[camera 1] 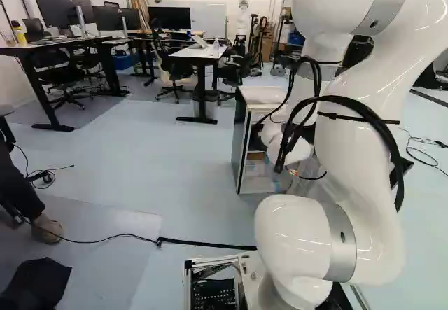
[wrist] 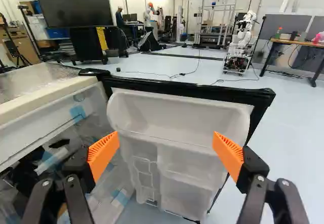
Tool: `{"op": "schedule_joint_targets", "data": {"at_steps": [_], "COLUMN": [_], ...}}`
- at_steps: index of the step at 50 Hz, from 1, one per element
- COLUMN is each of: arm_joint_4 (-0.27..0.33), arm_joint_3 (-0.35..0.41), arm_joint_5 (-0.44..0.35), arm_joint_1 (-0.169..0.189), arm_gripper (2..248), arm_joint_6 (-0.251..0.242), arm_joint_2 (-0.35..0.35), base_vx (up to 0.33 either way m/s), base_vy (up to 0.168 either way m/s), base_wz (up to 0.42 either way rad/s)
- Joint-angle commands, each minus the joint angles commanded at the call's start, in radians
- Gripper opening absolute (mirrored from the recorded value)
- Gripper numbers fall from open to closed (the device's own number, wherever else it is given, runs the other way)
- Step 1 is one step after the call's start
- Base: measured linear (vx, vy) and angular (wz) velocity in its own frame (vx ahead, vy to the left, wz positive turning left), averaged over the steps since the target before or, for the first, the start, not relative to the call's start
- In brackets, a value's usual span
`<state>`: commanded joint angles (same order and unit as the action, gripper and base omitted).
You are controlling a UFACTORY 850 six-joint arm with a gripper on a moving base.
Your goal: Open the fridge door
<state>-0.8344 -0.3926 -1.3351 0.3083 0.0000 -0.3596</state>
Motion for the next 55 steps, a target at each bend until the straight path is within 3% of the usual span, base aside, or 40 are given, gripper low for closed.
{"op": "schedule_joint_targets", "data": {"at_steps": [28, 55], "arm_joint_4": [0.134, 0.348], "arm_joint_3": [0.049, 0.127], "arm_joint_5": [0.074, 0.193], "arm_joint_1": [-0.049, -0.128], "arm_gripper": [247, 247], "arm_joint_6": [0.000, 0.000], "arm_joint_2": [0.102, 0.266], "base_vx": [0.000, 0.000], "base_vy": [0.000, 0.000], "base_wz": [0.000, 0.000]}}
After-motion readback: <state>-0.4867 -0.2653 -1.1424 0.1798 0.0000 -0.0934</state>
